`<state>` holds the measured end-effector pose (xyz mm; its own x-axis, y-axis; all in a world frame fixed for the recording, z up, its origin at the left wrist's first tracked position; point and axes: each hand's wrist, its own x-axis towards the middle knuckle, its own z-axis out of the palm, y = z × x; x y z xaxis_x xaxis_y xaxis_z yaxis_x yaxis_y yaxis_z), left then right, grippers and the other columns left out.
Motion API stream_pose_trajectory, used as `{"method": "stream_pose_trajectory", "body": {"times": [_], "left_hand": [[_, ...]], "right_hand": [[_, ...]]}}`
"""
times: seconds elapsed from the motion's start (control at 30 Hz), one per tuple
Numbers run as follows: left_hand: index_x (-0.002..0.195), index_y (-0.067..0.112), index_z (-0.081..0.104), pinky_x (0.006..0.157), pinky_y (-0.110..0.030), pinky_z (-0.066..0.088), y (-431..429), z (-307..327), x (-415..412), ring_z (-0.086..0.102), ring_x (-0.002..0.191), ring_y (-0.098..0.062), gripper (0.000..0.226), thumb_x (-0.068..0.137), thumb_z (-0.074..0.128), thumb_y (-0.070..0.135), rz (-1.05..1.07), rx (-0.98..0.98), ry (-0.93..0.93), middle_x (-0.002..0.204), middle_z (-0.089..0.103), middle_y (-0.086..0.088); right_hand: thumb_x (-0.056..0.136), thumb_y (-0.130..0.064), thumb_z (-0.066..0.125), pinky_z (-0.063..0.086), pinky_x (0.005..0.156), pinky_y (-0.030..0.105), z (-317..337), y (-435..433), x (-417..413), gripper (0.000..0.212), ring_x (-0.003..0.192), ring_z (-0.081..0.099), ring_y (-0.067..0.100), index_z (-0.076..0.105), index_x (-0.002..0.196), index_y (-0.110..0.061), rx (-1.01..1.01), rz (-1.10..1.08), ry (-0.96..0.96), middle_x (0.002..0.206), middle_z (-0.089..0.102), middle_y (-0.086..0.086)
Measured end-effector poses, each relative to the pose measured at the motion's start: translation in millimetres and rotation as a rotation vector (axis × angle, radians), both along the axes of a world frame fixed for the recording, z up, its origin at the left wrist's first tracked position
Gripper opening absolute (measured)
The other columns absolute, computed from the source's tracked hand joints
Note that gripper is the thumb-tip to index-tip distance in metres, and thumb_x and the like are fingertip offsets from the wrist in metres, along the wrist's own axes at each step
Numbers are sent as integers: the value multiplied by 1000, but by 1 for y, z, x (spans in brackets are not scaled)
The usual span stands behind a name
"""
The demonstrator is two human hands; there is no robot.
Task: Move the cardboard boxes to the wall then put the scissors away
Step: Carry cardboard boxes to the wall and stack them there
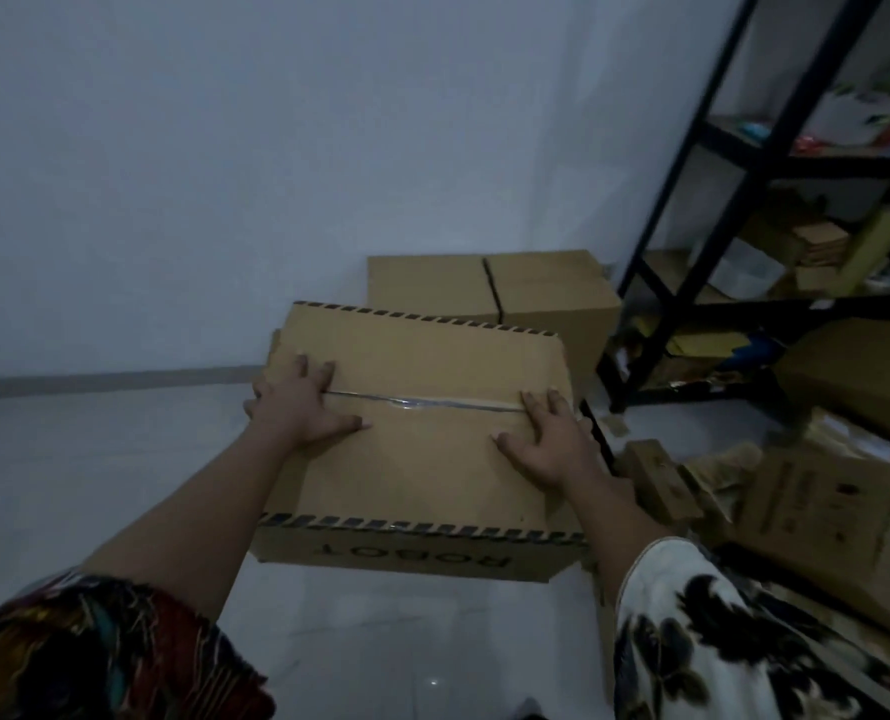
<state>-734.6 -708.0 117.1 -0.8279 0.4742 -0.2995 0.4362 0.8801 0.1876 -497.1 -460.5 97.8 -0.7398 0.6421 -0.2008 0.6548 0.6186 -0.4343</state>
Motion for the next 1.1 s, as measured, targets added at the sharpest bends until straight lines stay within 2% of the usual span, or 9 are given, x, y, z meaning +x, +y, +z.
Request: {"method": "stream_pose_trajectory", "body": {"times": [0.13,0.23,0.33,0.63,0.8,0.97,1.1], "left_hand": [[152,41,11,110,-61,22,-100,12,-22,15,139,-50,119,53,53,93,129,-13,21,162,0,4],[152,39,15,107,-58,23,-158,20,-34,15,137,-49,109,64,61,82,233,-21,19,162,2,4],[152,39,16,107,-57,24,-211,22,-51,16,136,-48,107,65,62,80,315,-21,3,162,2,5],[152,39,16,107,-57,25,-318,9,-108,15,137,-48,106,65,60,82,487,-15,-10,161,3,5],[152,39,17,107,-57,24,-348,-1,-157,15,137,-48,105,65,60,81,552,-26,-39,162,3,5],[152,39,16,108,-58,22,-364,-10,-226,13,138,-49,105,66,60,81,586,-28,-77,162,2,5],[152,40,15,107,-59,24,-379,-23,-283,14,138,-48,107,64,59,83,633,-23,-84,161,2,6]], "right_hand": [[79,-76,51,20,114,55,4,-70,-64,85,145,13,41,20,152,-43,-21,139,-27,163,5,-6],[76,-81,45,14,117,52,-3,-115,-109,90,147,15,35,20,153,-40,-7,241,-38,164,5,0],[81,-77,47,8,118,46,-9,-154,-154,87,148,12,32,21,154,-37,-3,333,-52,164,4,4],[76,-81,47,14,117,49,-24,-239,-270,91,148,13,34,21,153,-39,-4,512,-78,163,4,3],[75,-82,47,20,118,50,-36,-264,-340,91,147,13,37,21,152,-41,-40,569,-115,164,3,2],[79,-79,48,19,119,49,-45,-276,-421,88,147,13,36,20,153,-40,-29,623,-136,164,2,2],[78,-79,49,23,117,52,-51,-287,-488,89,147,12,39,19,153,-41,-63,660,-153,164,1,0]]}}
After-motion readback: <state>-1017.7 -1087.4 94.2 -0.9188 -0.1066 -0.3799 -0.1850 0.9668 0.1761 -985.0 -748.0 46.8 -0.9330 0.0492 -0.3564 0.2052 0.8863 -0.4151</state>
